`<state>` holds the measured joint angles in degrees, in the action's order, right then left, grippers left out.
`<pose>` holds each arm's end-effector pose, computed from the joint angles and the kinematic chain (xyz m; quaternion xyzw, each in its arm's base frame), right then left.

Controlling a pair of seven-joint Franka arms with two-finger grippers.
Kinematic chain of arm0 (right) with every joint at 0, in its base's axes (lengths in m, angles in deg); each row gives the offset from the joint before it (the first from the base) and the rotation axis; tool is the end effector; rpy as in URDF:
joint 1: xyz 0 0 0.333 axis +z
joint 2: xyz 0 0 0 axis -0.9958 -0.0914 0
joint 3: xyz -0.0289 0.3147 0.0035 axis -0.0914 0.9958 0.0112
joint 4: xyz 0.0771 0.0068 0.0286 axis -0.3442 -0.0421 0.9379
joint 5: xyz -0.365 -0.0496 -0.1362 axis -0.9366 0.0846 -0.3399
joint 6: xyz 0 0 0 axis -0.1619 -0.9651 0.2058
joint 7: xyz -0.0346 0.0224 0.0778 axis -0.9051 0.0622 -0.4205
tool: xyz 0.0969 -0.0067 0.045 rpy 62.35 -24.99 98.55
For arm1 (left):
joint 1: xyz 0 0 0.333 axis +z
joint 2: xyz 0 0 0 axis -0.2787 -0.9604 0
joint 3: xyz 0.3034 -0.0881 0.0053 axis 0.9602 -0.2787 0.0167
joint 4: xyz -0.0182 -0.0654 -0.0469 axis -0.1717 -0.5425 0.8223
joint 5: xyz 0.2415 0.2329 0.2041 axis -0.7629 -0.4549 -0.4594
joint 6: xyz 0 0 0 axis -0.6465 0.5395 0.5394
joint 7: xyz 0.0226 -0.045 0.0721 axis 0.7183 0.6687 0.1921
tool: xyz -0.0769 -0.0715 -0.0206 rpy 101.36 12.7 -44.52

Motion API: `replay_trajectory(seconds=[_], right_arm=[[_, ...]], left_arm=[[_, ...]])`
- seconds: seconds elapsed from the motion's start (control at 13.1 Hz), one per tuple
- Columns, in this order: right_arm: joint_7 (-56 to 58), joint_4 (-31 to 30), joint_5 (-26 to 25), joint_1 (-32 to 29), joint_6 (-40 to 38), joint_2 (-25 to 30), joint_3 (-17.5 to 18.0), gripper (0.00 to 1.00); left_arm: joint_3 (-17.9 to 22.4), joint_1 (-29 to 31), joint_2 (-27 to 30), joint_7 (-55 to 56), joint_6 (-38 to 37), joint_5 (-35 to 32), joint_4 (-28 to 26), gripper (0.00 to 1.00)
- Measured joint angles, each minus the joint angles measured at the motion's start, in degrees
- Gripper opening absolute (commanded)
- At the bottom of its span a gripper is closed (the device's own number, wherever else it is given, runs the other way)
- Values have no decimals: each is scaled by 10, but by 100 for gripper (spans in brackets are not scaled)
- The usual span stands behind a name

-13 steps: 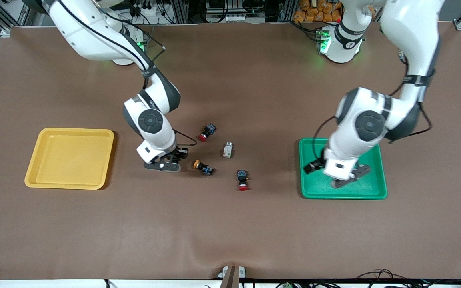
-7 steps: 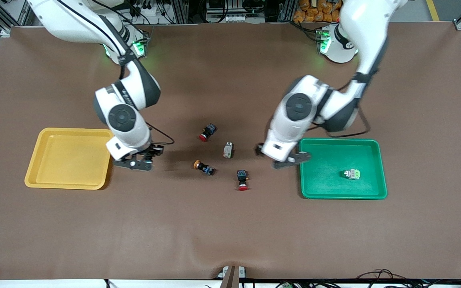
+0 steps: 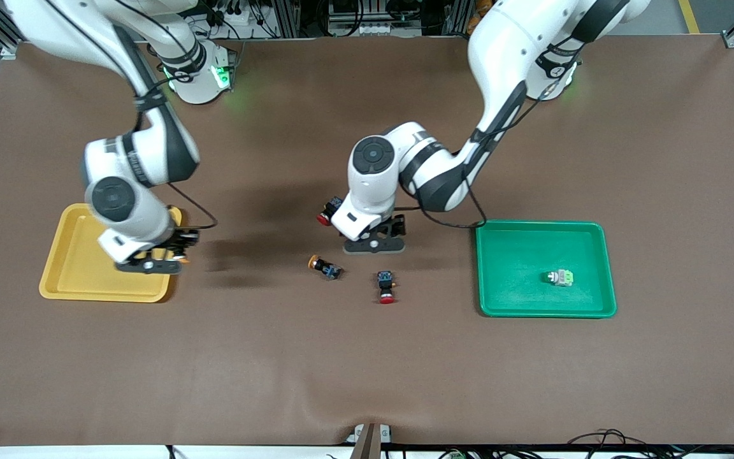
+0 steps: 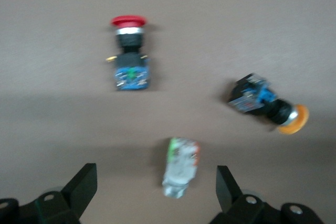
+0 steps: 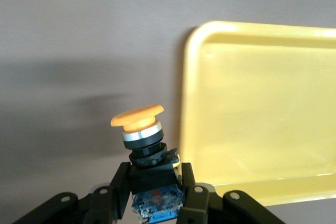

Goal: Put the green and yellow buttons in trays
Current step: 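Carry the yellow button to the yellow tray while the left gripper reaches buttons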

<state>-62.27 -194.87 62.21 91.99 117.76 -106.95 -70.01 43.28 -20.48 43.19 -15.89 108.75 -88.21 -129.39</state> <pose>0.5817 0.0629 0.2945 0.9939 0.0045 -0.0647 0.0894 0.5265 -0.5341 0.2642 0.9980 0.0113 0.0533 0.0313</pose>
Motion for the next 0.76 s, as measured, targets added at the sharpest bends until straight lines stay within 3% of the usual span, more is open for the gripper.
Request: replay_trajectory(seconds=[0.38, 0.69, 0.76], right_arm=[[152, -12, 17, -5, 7, 4, -113, 0], [169, -25, 26, -6, 33, 3, -147, 0], [174, -28, 44, -6, 40, -1, -152, 0]], left_arm=[[5, -4, -52, -64, 72, -3, 17, 100], [5, -14, -68, -70, 72, -4, 17, 99], [5, -15, -70, -70, 72, -4, 16, 91]])
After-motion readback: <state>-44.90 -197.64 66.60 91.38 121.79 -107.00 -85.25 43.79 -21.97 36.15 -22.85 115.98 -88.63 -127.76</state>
